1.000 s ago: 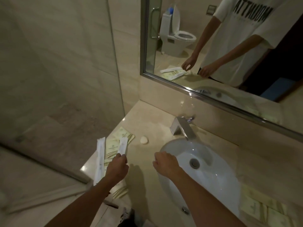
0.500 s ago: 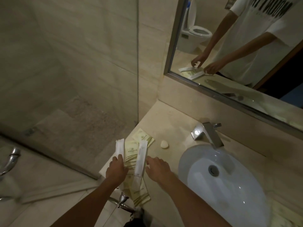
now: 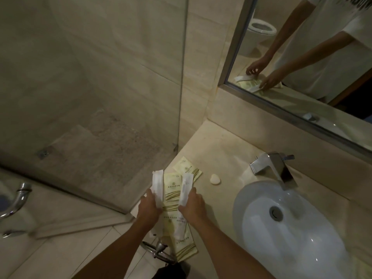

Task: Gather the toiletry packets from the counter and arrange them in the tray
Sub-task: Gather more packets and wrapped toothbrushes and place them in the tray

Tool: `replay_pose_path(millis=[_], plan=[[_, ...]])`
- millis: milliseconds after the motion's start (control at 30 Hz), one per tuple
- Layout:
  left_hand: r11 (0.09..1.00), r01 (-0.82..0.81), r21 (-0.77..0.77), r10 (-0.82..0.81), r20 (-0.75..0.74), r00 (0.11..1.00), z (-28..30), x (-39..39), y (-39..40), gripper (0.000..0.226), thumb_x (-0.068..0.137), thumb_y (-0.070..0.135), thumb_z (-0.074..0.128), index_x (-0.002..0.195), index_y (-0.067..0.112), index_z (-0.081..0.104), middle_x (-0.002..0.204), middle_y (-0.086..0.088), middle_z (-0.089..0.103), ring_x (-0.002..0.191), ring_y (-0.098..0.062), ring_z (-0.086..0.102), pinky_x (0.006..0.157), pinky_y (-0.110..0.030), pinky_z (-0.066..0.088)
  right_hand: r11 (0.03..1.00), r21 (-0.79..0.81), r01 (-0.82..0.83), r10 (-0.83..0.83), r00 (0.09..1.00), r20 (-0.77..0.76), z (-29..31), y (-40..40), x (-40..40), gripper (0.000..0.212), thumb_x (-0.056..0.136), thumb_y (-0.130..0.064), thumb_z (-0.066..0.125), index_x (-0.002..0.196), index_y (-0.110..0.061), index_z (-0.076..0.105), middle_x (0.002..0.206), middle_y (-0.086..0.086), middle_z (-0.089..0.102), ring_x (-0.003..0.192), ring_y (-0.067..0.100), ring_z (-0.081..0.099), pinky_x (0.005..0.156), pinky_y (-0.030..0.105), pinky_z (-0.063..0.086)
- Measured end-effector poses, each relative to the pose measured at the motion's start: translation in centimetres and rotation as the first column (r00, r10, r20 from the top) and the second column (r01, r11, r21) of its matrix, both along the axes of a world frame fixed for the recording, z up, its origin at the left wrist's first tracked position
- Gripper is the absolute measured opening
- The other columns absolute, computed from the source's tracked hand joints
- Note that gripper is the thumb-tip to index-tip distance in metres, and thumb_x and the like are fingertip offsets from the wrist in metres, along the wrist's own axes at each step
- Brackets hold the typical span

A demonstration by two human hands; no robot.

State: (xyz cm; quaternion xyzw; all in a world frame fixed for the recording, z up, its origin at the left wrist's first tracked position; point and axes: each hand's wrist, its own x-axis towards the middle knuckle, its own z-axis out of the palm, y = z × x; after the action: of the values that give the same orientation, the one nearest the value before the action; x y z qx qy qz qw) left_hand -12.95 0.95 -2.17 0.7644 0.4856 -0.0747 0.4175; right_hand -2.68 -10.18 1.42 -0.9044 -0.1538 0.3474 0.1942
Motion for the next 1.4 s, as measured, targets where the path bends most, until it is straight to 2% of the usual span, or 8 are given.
replay_pose_path(millis=[167,267,467,633,800,1033,1233,1400], plan=[[0.999,-0.022,-0.042,0.021,-0.04,0.999,-0.2,0.3,0.9,0.048,0.072,0.022,0.078,0.106,0.003,0.05,0.091,-0.003,0.054,0.09,-0.024,0.061,0.058,-0.022,0.043,0.994,0.0,0.107,-0.107,0.991,-0.075,0.1,0.8,0.4,0.083,0.071,-0.018,0.08,0.134,-0.008,0.026,0.129,0.014,0.051,0.115,0.031,0.055,0.088,0.037,0.052],[1.0,0.012,-0.019,-0.013,-0.095,0.995,-0.4,0.4,1.5,0.02,0.075,0.021,0.075,0.076,0.009,0.059,0.069,0.003,0.056,0.066,-0.012,0.06,0.048,-0.015,0.042,0.997,-0.032,0.074,-0.077,0.993,-0.091,0.6,0.6,1.0,0.076,0.07,-0.025,0.081,0.126,-0.011,0.032,0.126,0.013,0.053,0.113,0.03,0.055,0.086,0.036,0.051],[0.997,-0.068,0.042,0.068,0.011,0.998,0.8,1.0,1.1,0.024,0.086,0.018,0.061,0.063,0.012,0.054,0.063,-0.002,0.058,0.051,-0.011,0.057,0.042,-0.02,0.041,0.998,-0.062,0.021,-0.023,0.999,-0.048,1.4,-1.5,2.7,0.061,0.076,-0.042,0.07,0.124,-0.01,0.049,0.123,0.011,0.055,0.112,0.03,0.056,0.085,0.033,0.051],[0.988,-0.011,0.154,-0.001,0.073,0.997,0.2,1.6,1.0,0.045,0.08,0.044,0.032,0.061,0.012,0.057,0.071,-0.014,0.062,0.052,-0.021,0.06,0.051,-0.037,0.058,0.998,-0.048,0.048,-0.047,0.998,0.03,3.3,-3.6,3.9,0.052,0.084,-0.036,0.05,0.13,-0.013,0.047,0.122,0.012,0.057,0.109,0.033,0.058,0.085,0.036,0.049],[0.95,0.155,0.273,-0.167,0.023,0.986,4.2,4.7,-3.2,0.04,0.095,0.033,0.031,0.075,0.009,0.056,0.077,-0.011,0.059,0.069,-0.026,0.059,0.061,-0.034,0.049,0.993,-0.022,0.114,-0.112,0.989,0.097,5.1,-7.7,5.4,0.049,0.088,-0.032,0.04,0.132,-0.011,0.047,0.128,0.014,0.055,0.116,0.034,0.054,0.095,0.037,0.043],[0.888,0.356,0.292,-0.383,0.038,0.923,6.7,9.8,-11.4,0.035,0.097,0.032,0.036,0.085,0.009,0.06,0.076,-0.006,0.062,0.063,-0.019,0.058,0.055,-0.027,0.043,0.99,-0.03,0.14,-0.131,0.971,0.198,6.5,-17.5,8.1,0.047,0.094,-0.034,0.037,0.136,-0.013,0.037,0.132,0.016,0.051,0.118,0.033,0.051,0.093,0.038,0.043],[0.846,0.478,0.237,-0.496,0.019,0.868,7.6,13.4,-18.5,0.022,0.093,0.031,0.045,0.093,0.01,0.05,0.089,-0.008,0.058,0.078,-0.025,0.056,0.067,-0.034,0.043,0.976,-0.015,0.218,-0.207,0.946,0.249,7.0,-27.3,9.8,0.043,0.086,-0.037,0.05,0.122,-0.016,0.04,0.119,0.013,0.057,0.106,0.033,0.057,0.073,0.032,0.042],[0.816,0.545,0.19,-0.561,0.036,0.827,7.6,16.0,-23.6,0.042,0.087,0.036,0.054,0.119,0.01,0.046,0.114,-0.016,0.059,0.103,-0.035,0.059,0.083,-0.041,0.048,0.957,-0.028,0.288,-0.272,0.928,0.254,6.9,-35.7,10.7,0.058,0.08,-0.039,0.057,0.129,-0.02,0.034,0.117,0.009,0.059,0.103,0.03,0.06,0.078,0.036,0.049]])
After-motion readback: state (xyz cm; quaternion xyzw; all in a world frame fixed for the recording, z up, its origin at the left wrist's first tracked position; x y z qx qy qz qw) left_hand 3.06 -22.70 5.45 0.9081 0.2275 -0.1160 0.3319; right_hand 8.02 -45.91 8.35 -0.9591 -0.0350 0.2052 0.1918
